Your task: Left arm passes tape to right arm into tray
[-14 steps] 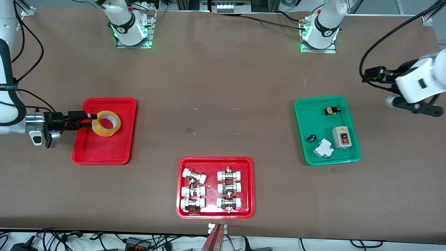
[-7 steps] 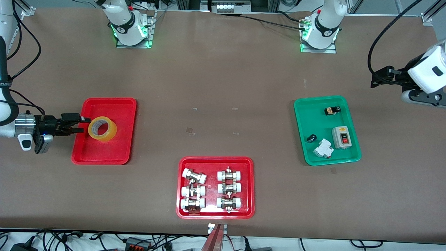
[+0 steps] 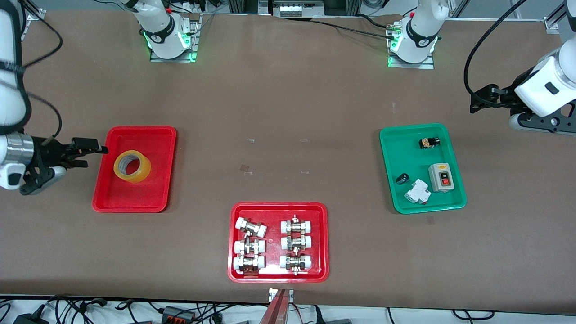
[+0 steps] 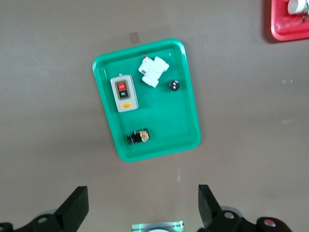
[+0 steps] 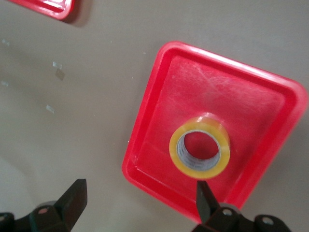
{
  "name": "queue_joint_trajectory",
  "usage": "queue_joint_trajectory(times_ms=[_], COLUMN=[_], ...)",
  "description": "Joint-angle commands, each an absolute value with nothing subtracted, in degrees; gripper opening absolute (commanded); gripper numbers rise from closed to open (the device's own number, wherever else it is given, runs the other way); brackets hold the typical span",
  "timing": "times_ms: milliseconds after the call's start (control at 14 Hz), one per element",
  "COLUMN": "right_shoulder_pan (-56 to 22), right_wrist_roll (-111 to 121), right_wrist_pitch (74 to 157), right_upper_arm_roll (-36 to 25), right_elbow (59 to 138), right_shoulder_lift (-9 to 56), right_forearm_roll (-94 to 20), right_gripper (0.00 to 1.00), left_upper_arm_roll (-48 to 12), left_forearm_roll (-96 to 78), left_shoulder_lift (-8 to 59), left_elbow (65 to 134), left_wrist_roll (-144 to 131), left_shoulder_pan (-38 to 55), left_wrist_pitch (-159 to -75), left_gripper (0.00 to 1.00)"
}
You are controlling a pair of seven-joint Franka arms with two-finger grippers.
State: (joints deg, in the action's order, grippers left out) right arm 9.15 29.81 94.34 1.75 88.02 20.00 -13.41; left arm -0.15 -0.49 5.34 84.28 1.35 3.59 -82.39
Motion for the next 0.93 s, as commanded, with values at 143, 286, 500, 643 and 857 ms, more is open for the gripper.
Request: queue_joint_trajectory(times_ms=[143,286,500,643,857], right_shoulder_pan=[4.32,2.56,-0.87,-0.97,-0.88], right_wrist_roll=[13.82,8.29,-1.21,-3.77,-5.09], right_wrist_pitch=[89.75,87.38,83.86,82.71,83.14], right_upper_arm_roll=[1.67,1.76,1.76,1.76,1.67], right_elbow=[89.47,89.56,89.65,90.26,93.42], right_shoulder_lift=[9.42,5.73,0.46,-2.53,-7.55], right_forearm_roll=[-5.9,-3.53,-0.27,-0.35,-0.88], right_gripper=[1.0,1.0,1.0,1.0,1.0], left_upper_arm_roll=[0.09,-0.53,-0.62,-0.53,-0.61], left_forearm_roll=[-0.88,-0.62,-0.7,-0.79,-1.05], left_shoulder_lift=[3.6,3.6,3.52,3.52,3.52], left_elbow=[86.14,85.78,85.78,85.78,85.78], left_wrist_roll=[0.88,0.79,0.79,0.79,0.79], left_shoulder_pan=[2.28,2.29,2.29,2.29,2.37], left_wrist_pitch=[-84.03,-84.11,-84.02,-84.02,-84.02], left_gripper=[1.0,1.0,1.0,1.0,1.0])
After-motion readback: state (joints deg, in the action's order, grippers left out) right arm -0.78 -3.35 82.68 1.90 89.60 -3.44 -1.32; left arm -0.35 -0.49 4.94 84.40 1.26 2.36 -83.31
